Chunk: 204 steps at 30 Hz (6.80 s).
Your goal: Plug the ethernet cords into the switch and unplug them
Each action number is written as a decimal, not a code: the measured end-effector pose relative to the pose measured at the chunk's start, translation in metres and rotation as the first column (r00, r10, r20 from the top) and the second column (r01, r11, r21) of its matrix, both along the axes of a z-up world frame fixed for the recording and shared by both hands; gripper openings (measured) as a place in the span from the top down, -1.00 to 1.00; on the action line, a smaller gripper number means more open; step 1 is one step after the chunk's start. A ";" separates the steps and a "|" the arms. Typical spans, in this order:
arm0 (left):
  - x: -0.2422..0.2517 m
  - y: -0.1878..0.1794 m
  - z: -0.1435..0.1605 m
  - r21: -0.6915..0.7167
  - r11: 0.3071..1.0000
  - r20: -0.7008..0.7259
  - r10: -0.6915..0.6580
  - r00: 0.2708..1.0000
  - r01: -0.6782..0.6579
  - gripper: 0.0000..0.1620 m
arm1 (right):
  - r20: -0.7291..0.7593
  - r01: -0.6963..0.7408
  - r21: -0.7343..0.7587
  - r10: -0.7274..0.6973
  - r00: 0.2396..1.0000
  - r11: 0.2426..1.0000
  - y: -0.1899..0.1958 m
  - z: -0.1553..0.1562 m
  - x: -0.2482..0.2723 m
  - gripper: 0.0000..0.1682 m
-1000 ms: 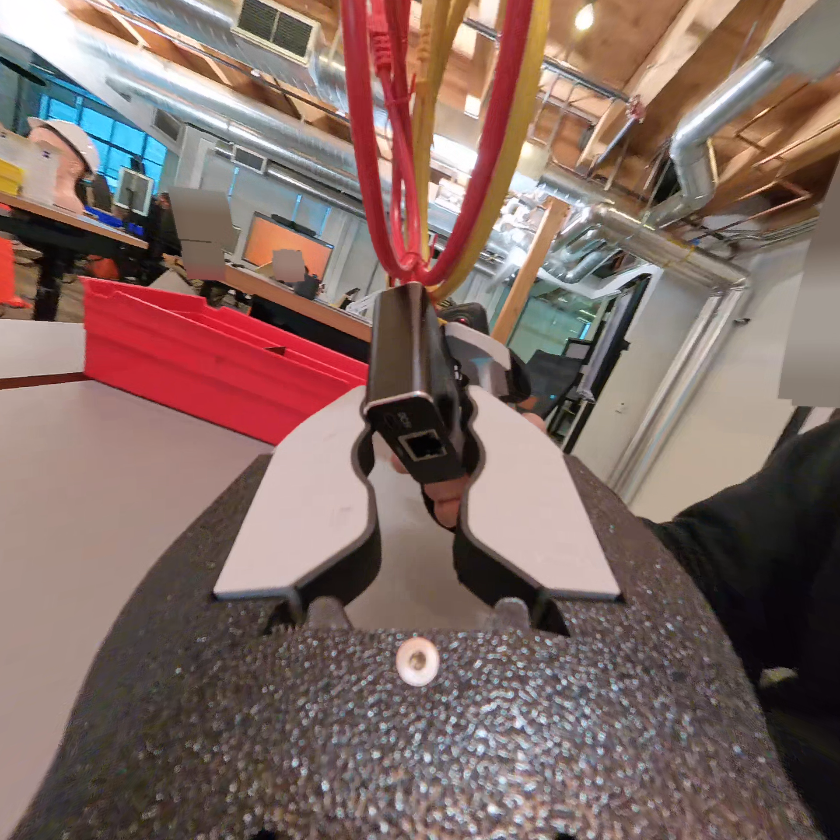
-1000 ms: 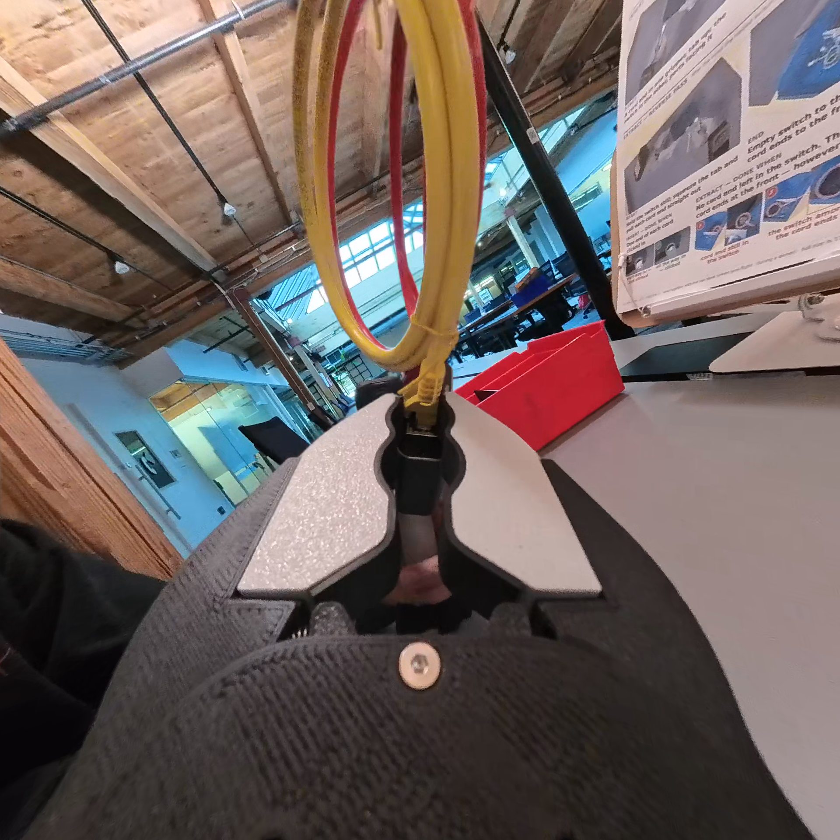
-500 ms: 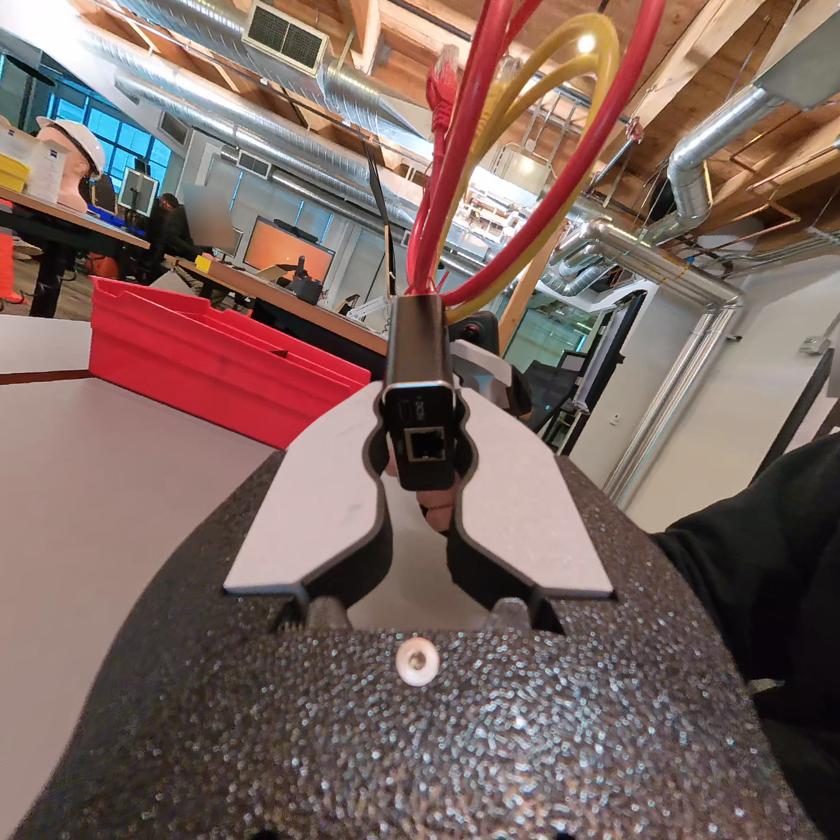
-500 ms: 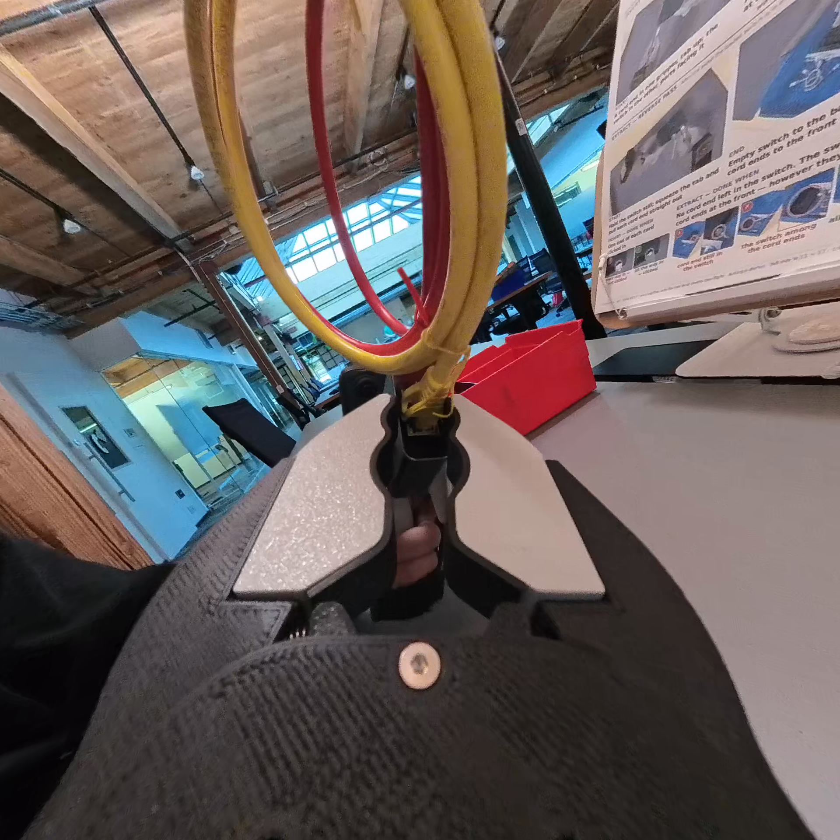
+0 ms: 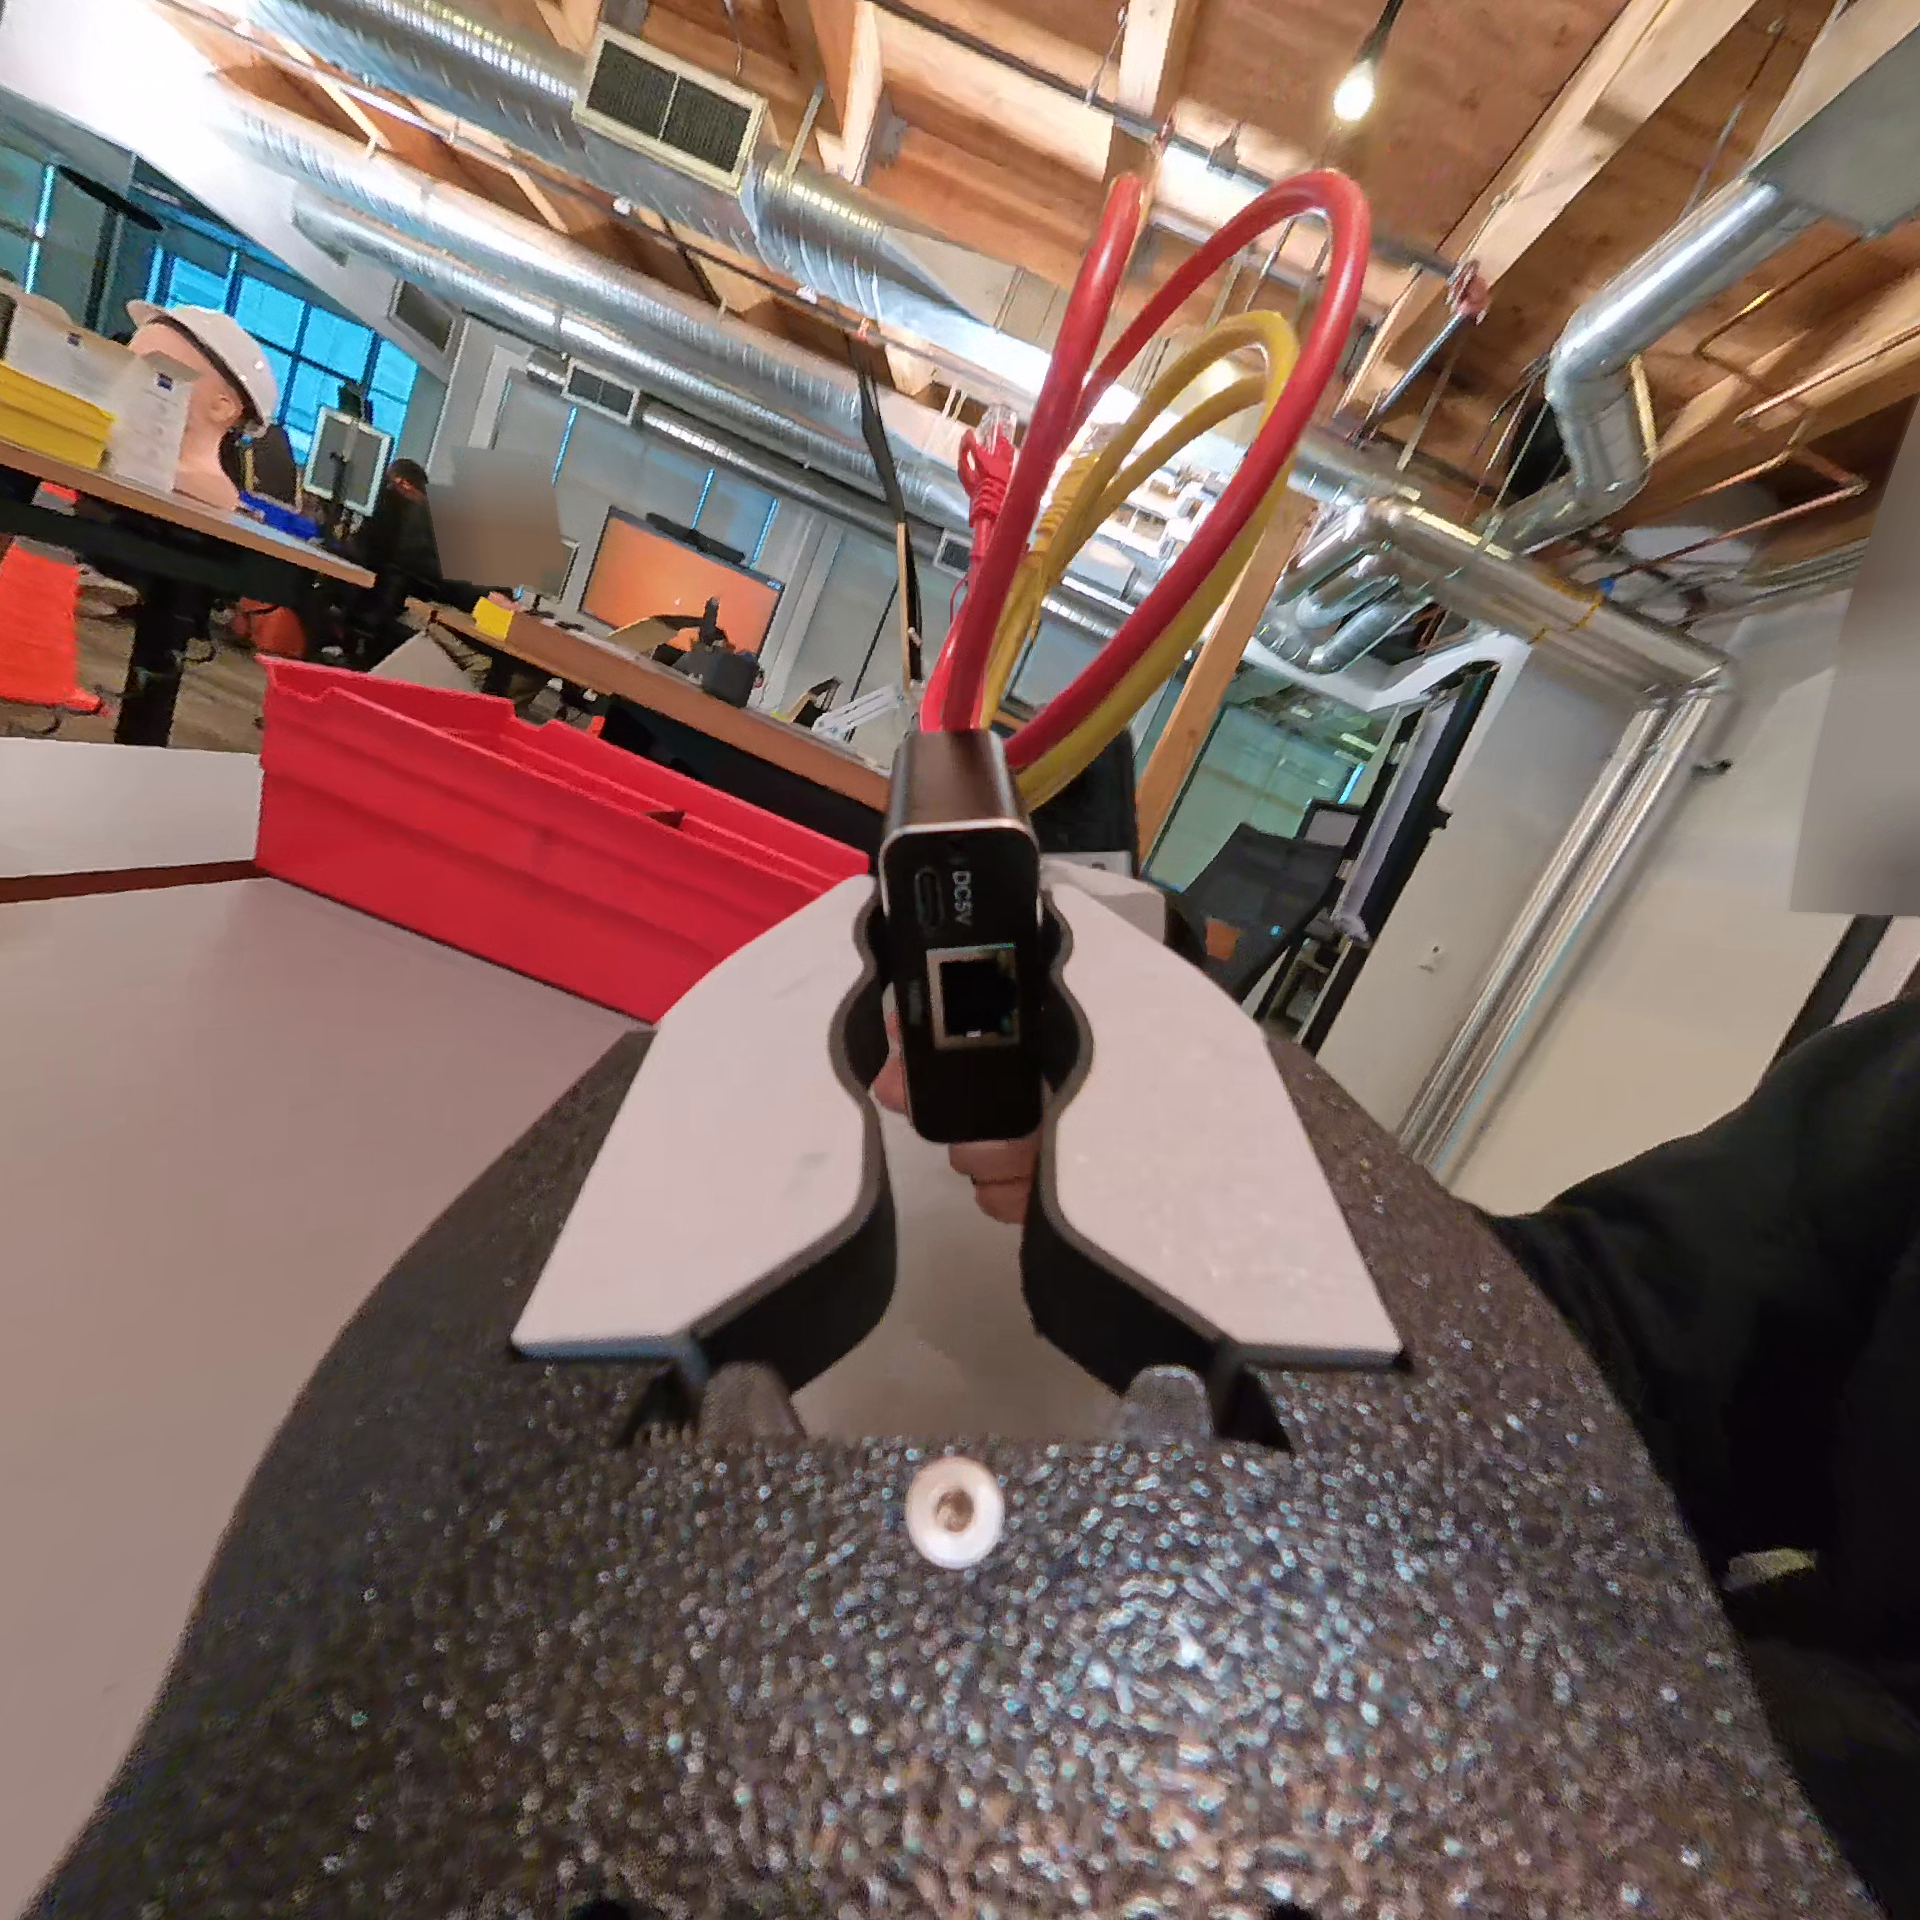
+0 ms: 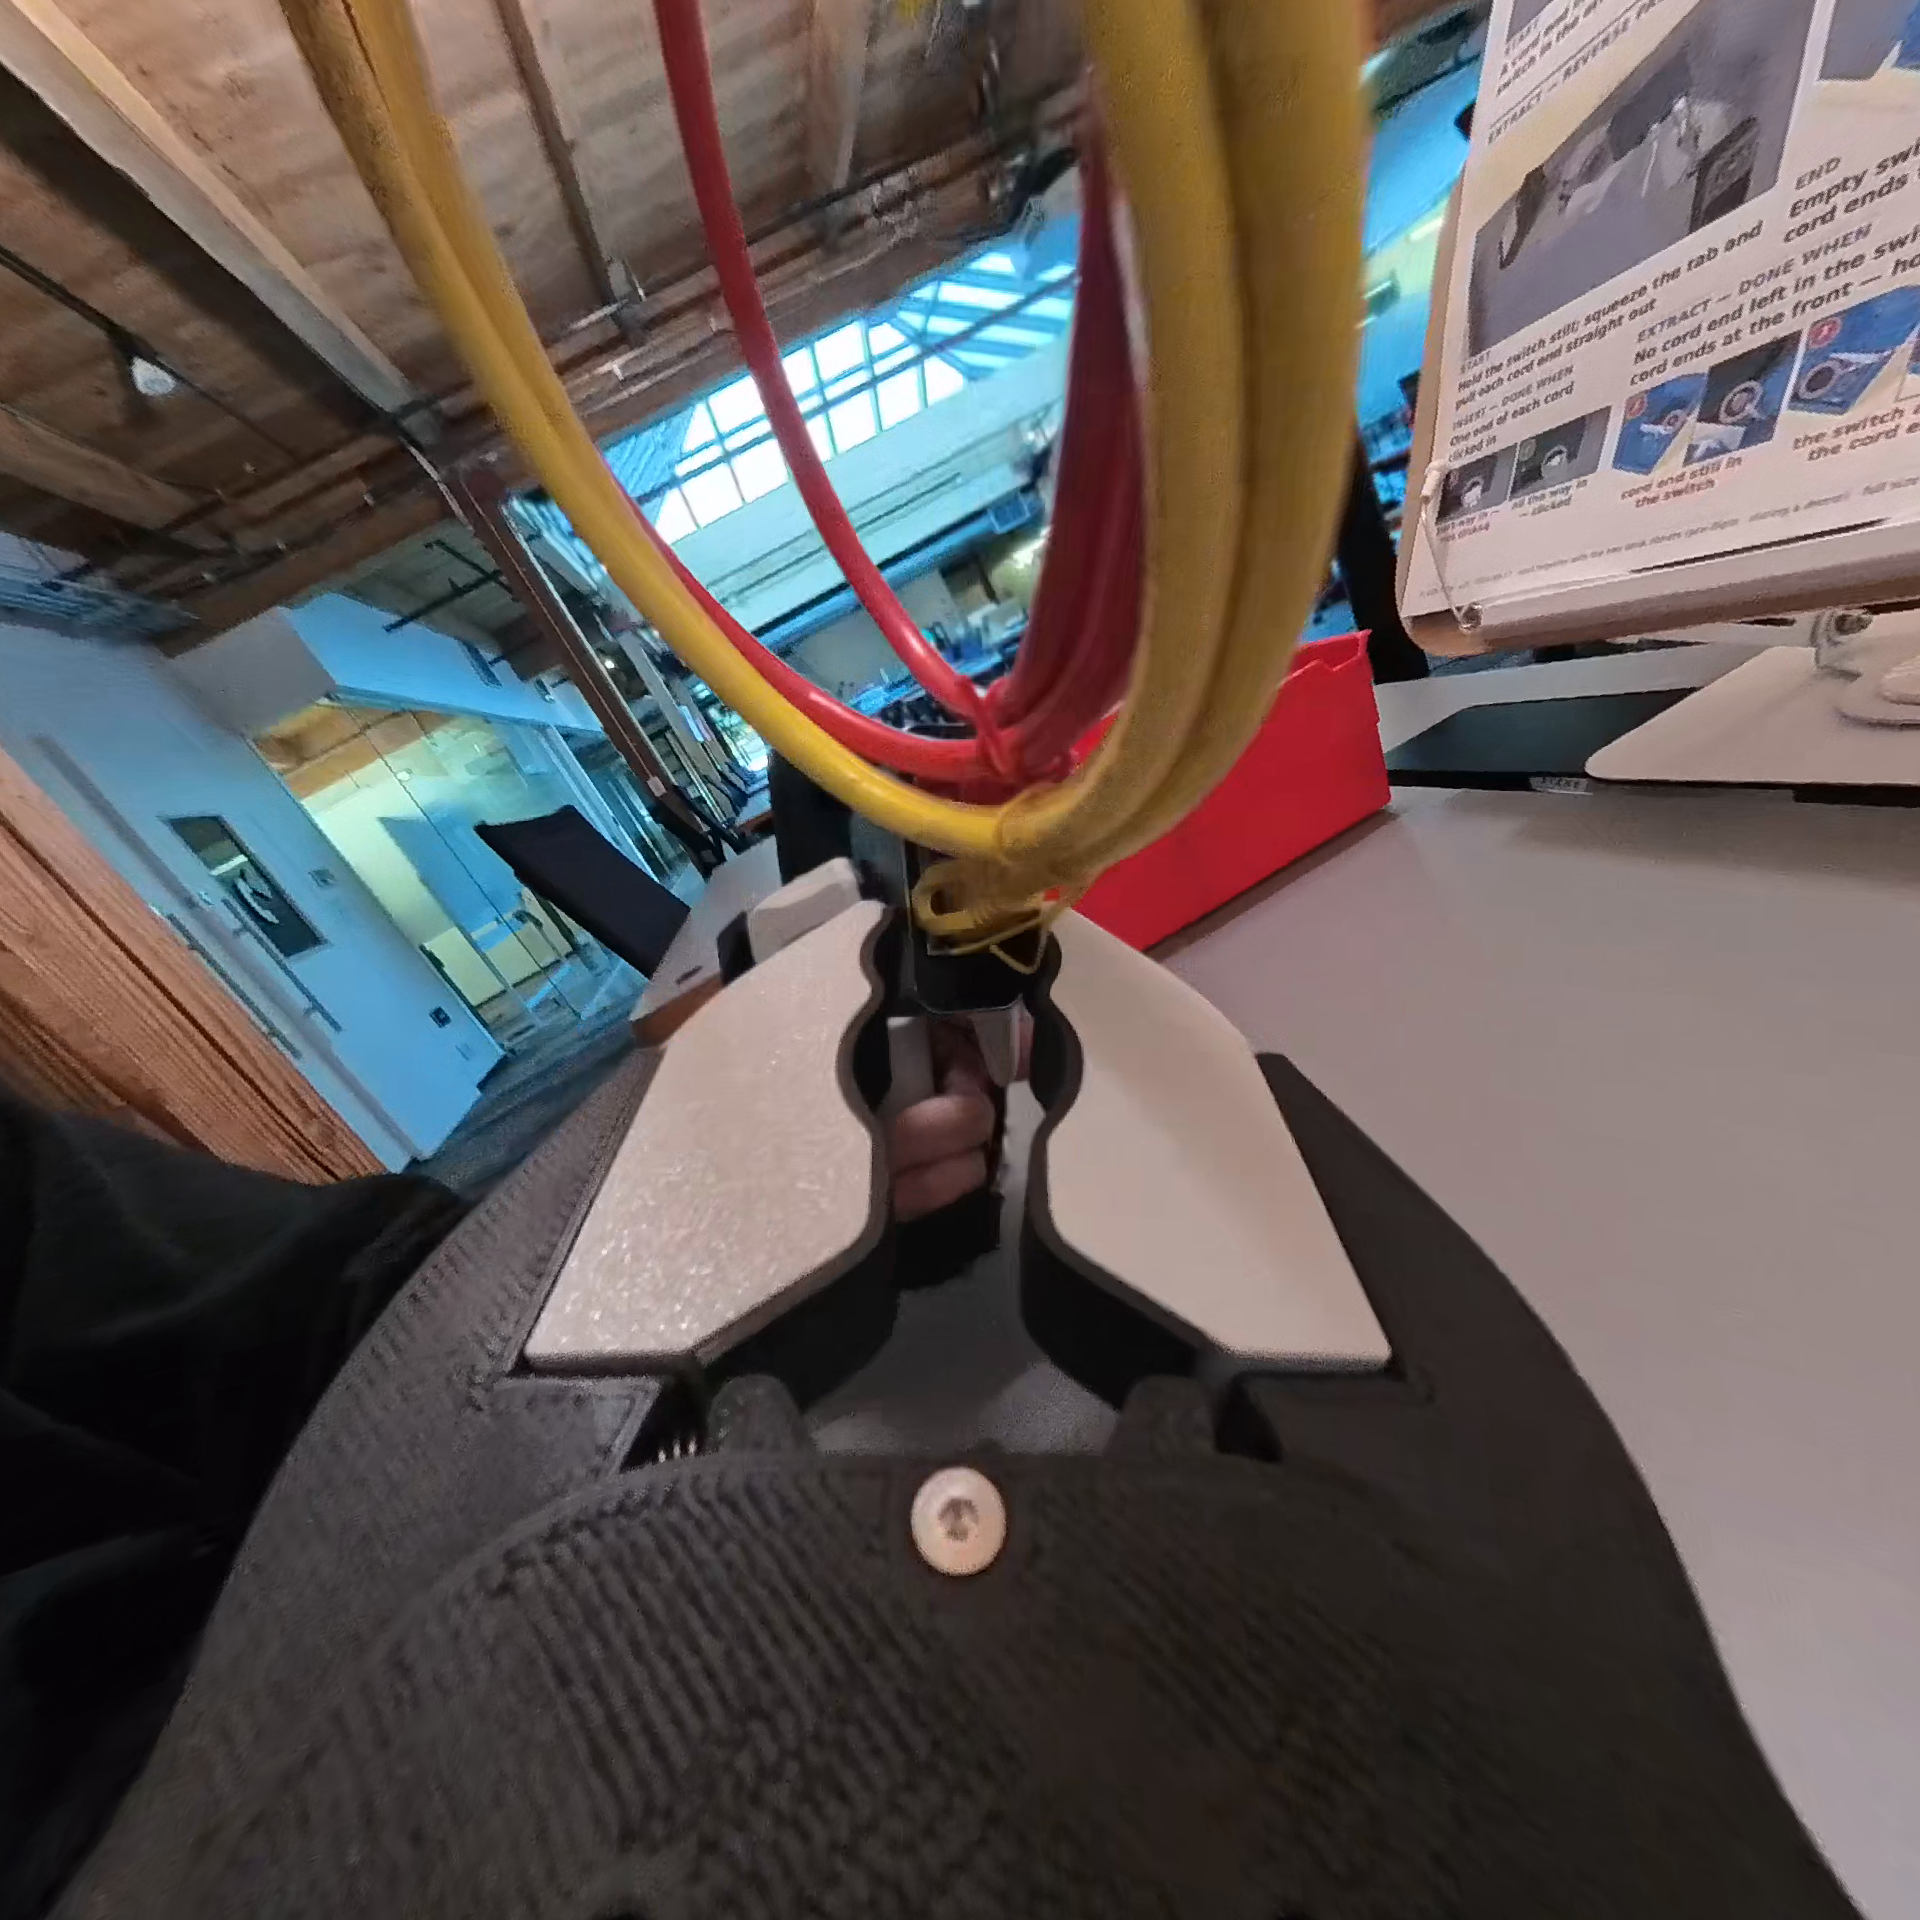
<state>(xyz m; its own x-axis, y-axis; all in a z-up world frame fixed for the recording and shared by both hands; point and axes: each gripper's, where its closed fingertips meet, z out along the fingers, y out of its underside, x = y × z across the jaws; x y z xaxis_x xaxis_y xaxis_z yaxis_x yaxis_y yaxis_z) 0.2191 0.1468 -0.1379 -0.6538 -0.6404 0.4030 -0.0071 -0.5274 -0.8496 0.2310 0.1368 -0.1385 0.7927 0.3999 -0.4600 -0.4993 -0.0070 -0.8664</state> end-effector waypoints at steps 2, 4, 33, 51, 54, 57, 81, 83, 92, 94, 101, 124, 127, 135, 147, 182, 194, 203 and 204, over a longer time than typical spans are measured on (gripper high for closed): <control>0.000 0.001 -0.002 0.015 1.000 -0.013 0.003 1.000 -0.003 0.70 | 0.058 0.016 -0.038 -0.014 0.998 0.999 0.001 -0.006 0.000 0.69; -0.001 0.000 -0.001 0.009 1.000 -0.008 -0.020 1.000 0.020 0.70 | 0.084 0.009 -0.037 -0.006 0.996 0.999 0.001 -0.005 -0.002 0.73; -0.001 -0.006 -0.007 0.066 0.996 -0.035 -0.062 0.997 0.065 0.62 | 0.139 -0.024 0.049 0.018 0.990 0.999 -0.007 0.006 -0.010 0.82; 0.000 -0.011 -0.008 0.107 0.993 -0.076 -0.050 0.996 0.058 0.67 | 0.080 -0.056 0.130 0.046 0.996 0.990 -0.011 0.004 -0.007 0.82; -0.001 -0.012 -0.006 0.103 0.993 -0.069 -0.056 0.996 0.063 0.67 | 0.096 -0.064 0.135 0.052 0.994 0.989 -0.012 0.006 -0.008 0.82; 0.000 -0.012 -0.008 0.116 0.992 -0.084 -0.049 0.995 0.058 0.67 | 0.099 -0.062 0.127 0.050 0.994 0.990 -0.012 0.004 -0.007 0.81; 0.004 -0.007 -0.021 0.092 0.993 -0.164 -0.059 0.985 0.074 0.68 | 0.036 -0.064 0.005 0.064 0.997 0.998 -0.007 -0.008 -0.001 0.82; 0.006 -0.007 -0.024 0.076 0.994 -0.180 -0.065 0.981 0.080 0.68 | 0.034 -0.058 0.000 0.058 0.998 0.998 -0.007 -0.011 0.002 0.82; 0.007 -0.006 -0.030 0.171 0.984 -0.196 -0.016 0.980 0.050 0.68 | -0.008 -0.074 -0.015 0.074 0.997 0.997 -0.007 -0.017 0.004 0.81; 0.006 -0.005 -0.030 0.189 0.981 -0.198 -0.010 0.980 0.049 0.68 | -0.008 -0.077 -0.017 0.077 0.997 0.997 -0.006 -0.019 0.003 0.81; 0.007 -0.007 -0.031 0.087 0.992 -0.234 -0.072 0.970 0.095 0.68 | 0.026 -0.064 -0.038 0.065 0.998 0.997 -0.007 -0.019 0.004 0.82; 0.003 -0.012 -0.028 0.073 0.988 -0.213 -0.116 0.970 0.134 0.68 | 0.091 -0.049 -0.024 0.051 0.995 0.999 -0.009 -0.012 0.003 0.82; 0.004 -0.013 -0.028 0.036 0.989 -0.212 -0.134 0.968 0.145 0.68 | 0.112 -0.033 -0.030 0.036 0.993 0.999 -0.009 -0.011 0.003 0.82; 0.006 -0.013 -0.030 0.043 0.990 -0.207 -0.125 0.970 0.137 0.68 | 0.086 -0.044 -0.030 0.046 0.995 0.999 -0.009 -0.013 0.005 0.82; 0.006 -0.011 -0.033 0.099 0.989 -0.213 -0.088 0.973 0.111 0.68 | 0.057 -0.051 -0.043 0.053 0.997 0.998 -0.008 -0.017 0.007 0.82; 0.008 -0.013 -0.043 0.169 0.979 -0.229 -0.072 0.971 0.112 0.68 | 0.109 -0.044 -0.121 0.057 0.992 0.992 -0.011 -0.026 0.010 0.83; 0.005 -0.011 -0.040 0.071 0.986 -0.226 -0.129 0.966 0.149 0.68 | 0.064 -0.081 -0.120 0.089 0.994 0.989 -0.009 -0.025 0.006 0.82; 0.000 0.018 -0.002 -0.233 0.969 -0.069 -0.102 0.992 0.084 0.70 | 0.183 -0.029 -0.065 0.041 0.982 0.997 -0.001 -0.012 -0.007 0.53; -0.001 0.021 -0.001 -0.245 0.966 -0.063 -0.097 0.993 0.079 0.69 | 0.199 -0.012 -0.083 0.029 0.979 0.996 0.001 -0.014 -0.008 0.46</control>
